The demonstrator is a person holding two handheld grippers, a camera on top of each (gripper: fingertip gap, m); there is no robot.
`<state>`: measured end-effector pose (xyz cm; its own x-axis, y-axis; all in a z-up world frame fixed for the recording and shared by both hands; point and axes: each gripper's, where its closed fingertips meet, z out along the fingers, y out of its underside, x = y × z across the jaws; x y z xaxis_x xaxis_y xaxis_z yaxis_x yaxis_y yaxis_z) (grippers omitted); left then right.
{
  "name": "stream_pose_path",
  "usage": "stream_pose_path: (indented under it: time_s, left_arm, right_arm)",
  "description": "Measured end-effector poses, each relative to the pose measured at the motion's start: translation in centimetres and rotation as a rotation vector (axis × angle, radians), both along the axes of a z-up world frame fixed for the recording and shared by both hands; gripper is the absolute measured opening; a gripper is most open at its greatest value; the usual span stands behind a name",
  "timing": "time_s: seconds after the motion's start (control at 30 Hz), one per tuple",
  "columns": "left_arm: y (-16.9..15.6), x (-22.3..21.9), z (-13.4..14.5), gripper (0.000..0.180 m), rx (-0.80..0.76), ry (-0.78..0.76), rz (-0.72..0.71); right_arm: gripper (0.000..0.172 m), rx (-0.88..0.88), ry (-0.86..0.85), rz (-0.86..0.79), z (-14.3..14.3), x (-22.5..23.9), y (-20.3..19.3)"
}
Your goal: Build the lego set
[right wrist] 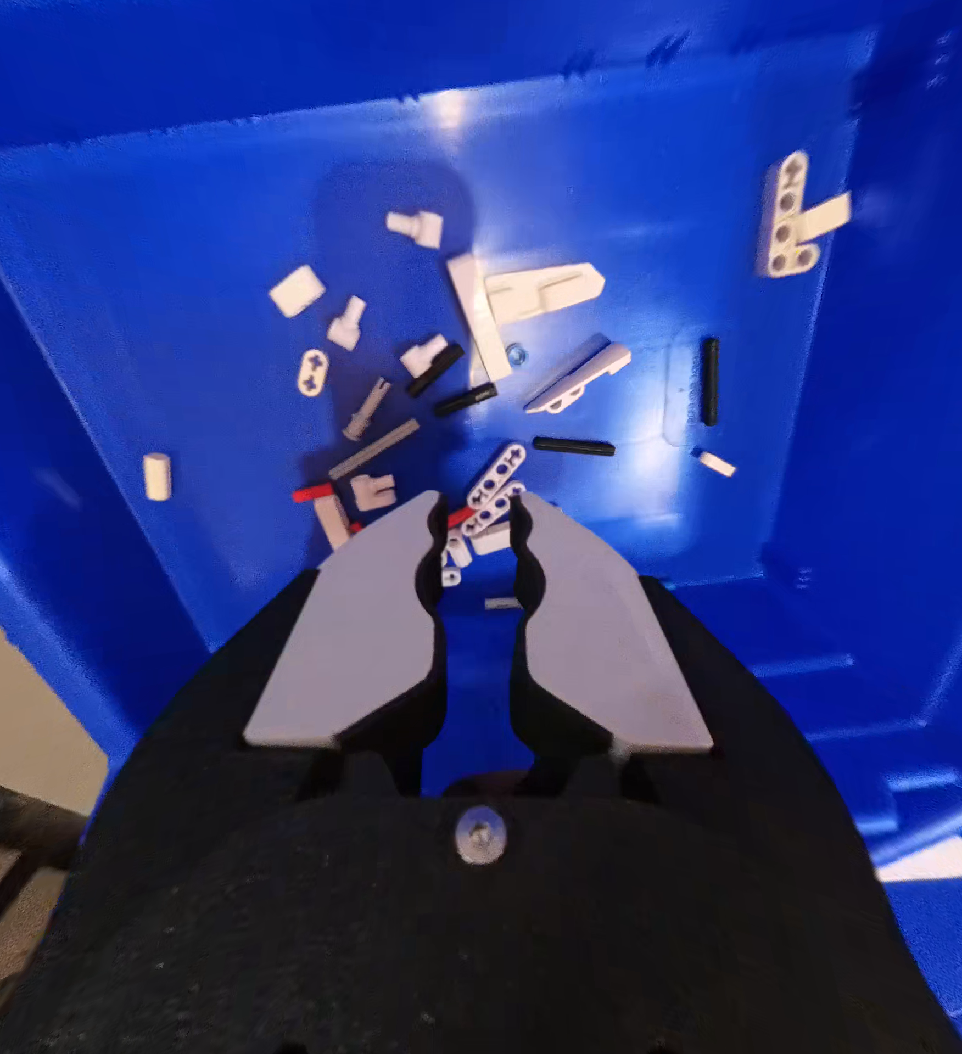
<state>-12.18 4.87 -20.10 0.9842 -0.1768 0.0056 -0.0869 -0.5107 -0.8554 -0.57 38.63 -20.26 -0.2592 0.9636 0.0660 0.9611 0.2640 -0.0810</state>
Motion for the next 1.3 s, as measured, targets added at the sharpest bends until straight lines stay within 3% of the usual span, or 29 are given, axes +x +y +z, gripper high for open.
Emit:
stream_pose_path:
  time_s: [0.2,0.7,0.8,0.9,1.17,1.3]
  left_arm:
    - [0.0,0.2,-0.1,0.031,-0.001,0.019,-0.007]
    - [-0.1,0.4,-0.4,0.031,-0.015,0.073,-0.015]
    - [-0.1,0.5,-0.4,0.031,-0.015,0.078,-0.015]
    - [-0.1,0.5,-0.4,0.031,-0.016,0.081,-0.014]
    - [-0.1,0.5,-0.5,0.03,-0.019,0.093,-0.012]
    - [-0.1,0.4,-0.4,0.03,-0.018,0.09,-0.009]
  right_arm:
    - [0.026,0.029,-0.074,-0.11,-1.4,-0.3,1.6]
    - [0.03,0.011,-0.249,-0.143,-3.0,0.4,1.6]
    - [0.025,-0.025,-0.254,-0.177,-3.0,0.4,1.5]
    - [0.008,-0.034,-0.25,-0.189,-3.1,0.2,1.3]
    - [0.007,-0.028,-0.208,-0.191,-2.8,-0.4,0.8]
    - [0.007,-0.028,-0.115,-0.156,-0.1,-0.9,-0.5]
